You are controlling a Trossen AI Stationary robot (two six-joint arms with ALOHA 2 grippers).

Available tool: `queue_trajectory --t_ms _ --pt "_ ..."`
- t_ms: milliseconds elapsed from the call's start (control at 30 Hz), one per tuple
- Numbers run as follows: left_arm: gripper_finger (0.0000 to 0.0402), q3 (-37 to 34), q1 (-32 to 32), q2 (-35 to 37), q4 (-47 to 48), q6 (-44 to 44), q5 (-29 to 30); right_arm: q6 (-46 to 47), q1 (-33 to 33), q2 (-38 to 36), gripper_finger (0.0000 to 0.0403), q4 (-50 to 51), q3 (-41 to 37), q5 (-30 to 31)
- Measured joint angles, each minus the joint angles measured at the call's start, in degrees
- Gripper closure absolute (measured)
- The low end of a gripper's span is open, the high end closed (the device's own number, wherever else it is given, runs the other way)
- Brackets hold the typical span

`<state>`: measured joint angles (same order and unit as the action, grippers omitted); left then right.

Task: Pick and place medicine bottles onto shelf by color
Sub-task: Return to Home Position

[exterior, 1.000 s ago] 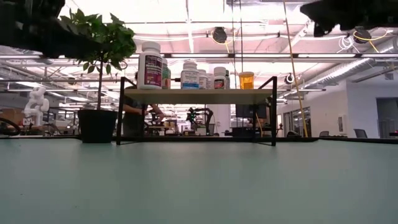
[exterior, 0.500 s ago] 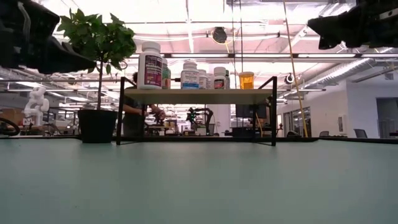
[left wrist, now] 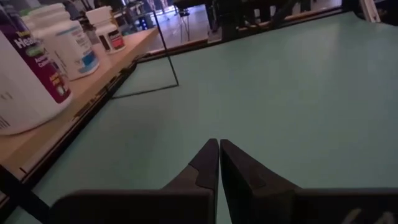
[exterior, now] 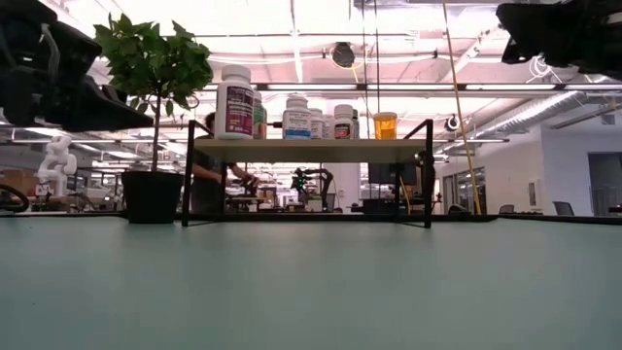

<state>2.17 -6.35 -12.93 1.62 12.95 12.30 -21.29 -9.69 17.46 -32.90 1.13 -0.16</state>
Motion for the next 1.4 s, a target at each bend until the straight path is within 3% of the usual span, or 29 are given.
queue_trajectory --t_ms 167,333,433,800,1033,1133,1267,1400 --pt "0.0387 0.2 0.4 1.6 0.7 0.0 -0.3 0.1 0.0 0.0 0.0403 0.1 -0.1 0.0" --pt "0.0387 3.4 0.4 6.8 12.9 -1.8 -0.3 2.5 0.0 0.1 0.0403 0.6 -0.1 0.0" --pt "0.0387 3.6 0.4 11.0 14.5 -2.5 -1.8 2.5 0.0 0.1 0.0403 1.0 -0.1 0.0" --pt "0.0387 3.6 0.4 12.8 11.6 -2.6 -2.0 2.6 0.0 0.1 0.0403 1.0 -0.2 0.6" --pt "0.0387 5.2 0.4 12.8 4.4 -2.9 1.5 4.0 0.0 0.1 0.0403 1.0 -0.2 9.0" --pt "0.0387 7.9 0.4 12.8 7.6 -4.0 1.6 7.4 0.0 0.1 0.0403 -0.1 -0.2 9.8" --pt "0.0387 10.5 0.4 12.8 10.6 -6.4 0.2 13.1 0.1 0.0 0.0403 -1.1 -0.3 17.3" --pt "0.0387 10.2 0.4 12.8 10.7 -6.1 -0.5 11.8 0.0 0.0 0.0403 -1.3 -0.3 12.1"
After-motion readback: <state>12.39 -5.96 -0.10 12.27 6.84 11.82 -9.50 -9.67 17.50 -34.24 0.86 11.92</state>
